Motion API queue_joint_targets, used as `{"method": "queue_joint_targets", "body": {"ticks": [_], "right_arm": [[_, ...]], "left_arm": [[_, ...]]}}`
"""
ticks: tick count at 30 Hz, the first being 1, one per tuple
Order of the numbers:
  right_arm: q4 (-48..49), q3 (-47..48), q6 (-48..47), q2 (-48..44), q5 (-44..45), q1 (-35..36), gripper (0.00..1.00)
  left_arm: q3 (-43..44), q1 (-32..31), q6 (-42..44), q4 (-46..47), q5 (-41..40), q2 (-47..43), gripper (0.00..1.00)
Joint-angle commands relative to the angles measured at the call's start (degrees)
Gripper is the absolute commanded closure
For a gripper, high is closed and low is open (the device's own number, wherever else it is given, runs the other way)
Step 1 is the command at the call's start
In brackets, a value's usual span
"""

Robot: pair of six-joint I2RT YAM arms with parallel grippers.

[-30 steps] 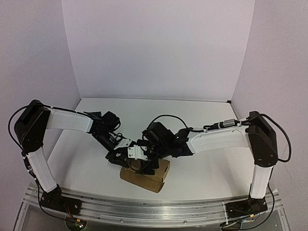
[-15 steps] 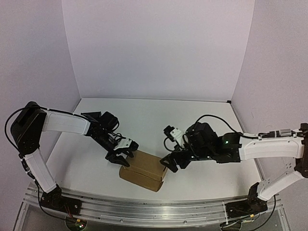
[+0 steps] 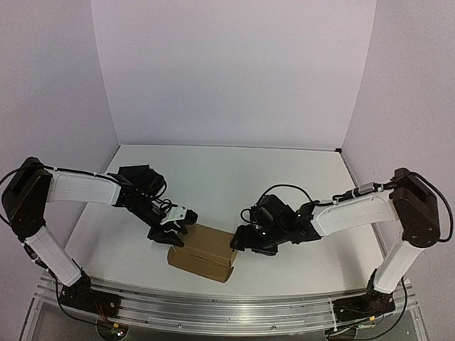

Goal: Fold the paper box

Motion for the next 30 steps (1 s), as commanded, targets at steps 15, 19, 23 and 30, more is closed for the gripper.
{"method": "queue_joint_targets", "body": {"ticks": [15,19,23,30], "right_arm": [[0.3,24.7,-11.2,21.2,-15.1,-9.0,0.44],[-4.7,30.2,-16.1,24.4,-15.8,-9.9,0.42],[-6.0,32.9,-18.6,25.0,-15.8,-10.0,0.39],[-6.9,33.9,-20.1,24.9,-16.1,-10.0,0.39]], "left_arm": [[10.0,-6.1,-11.9,1.5,-9.2,2.1,0.18],[10.9,-6.1,-12.6,4.0,-17.2,6.4,0.07],[13.9,-5.9,-13.2,5.5,-22.0,9.8,0.00],[15.3,-5.9,-16.4,5.4,-20.8,11.4,0.00]]}}
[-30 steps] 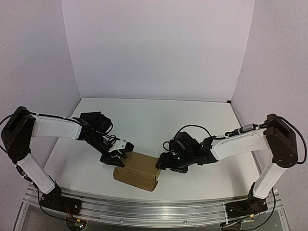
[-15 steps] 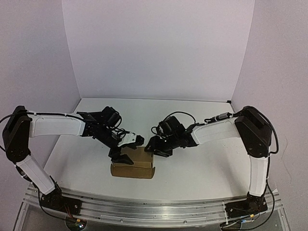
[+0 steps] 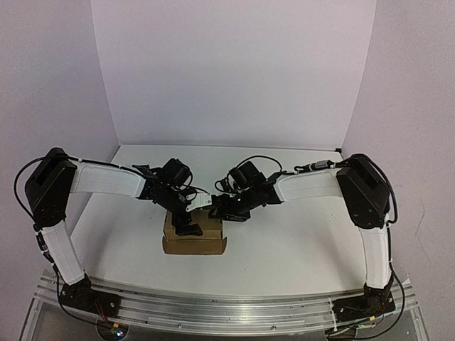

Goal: Fold the paper box

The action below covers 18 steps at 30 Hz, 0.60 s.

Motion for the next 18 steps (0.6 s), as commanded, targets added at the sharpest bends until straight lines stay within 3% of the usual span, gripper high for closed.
{"method": "queue_joint_targets", "body": {"ticks": [1,4,7,12,18], "right_arm": [[-2.5,1.9,-2.9,0.2,-1.1,0.1,0.38],[-3.2,2.5,-2.9,-1.6,-0.6,-0.1,0.36],[-3.9,2.0,-2.1,-5.8,1.3,-0.7,0.32],[-4.2,-7.6,5.5,-16.3,3.9,-1.7,0.30],[-4.2,-24.4,17.7,-22.5,3.9,-0.3,0.49]], "left_arm": [[1.5,0.2,-2.3,0.9,-0.6,0.1,0.00],[0.5,0.3,0.1,0.5,-0.2,0.2,0.07],[-1.1,0.3,0.5,1.6,-0.1,0.6,0.20],[-2.1,0.3,0.0,1.1,2.2,-0.5,0.33],[-3.5,0.2,0.2,1.6,3.0,-1.3,0.37]]}}
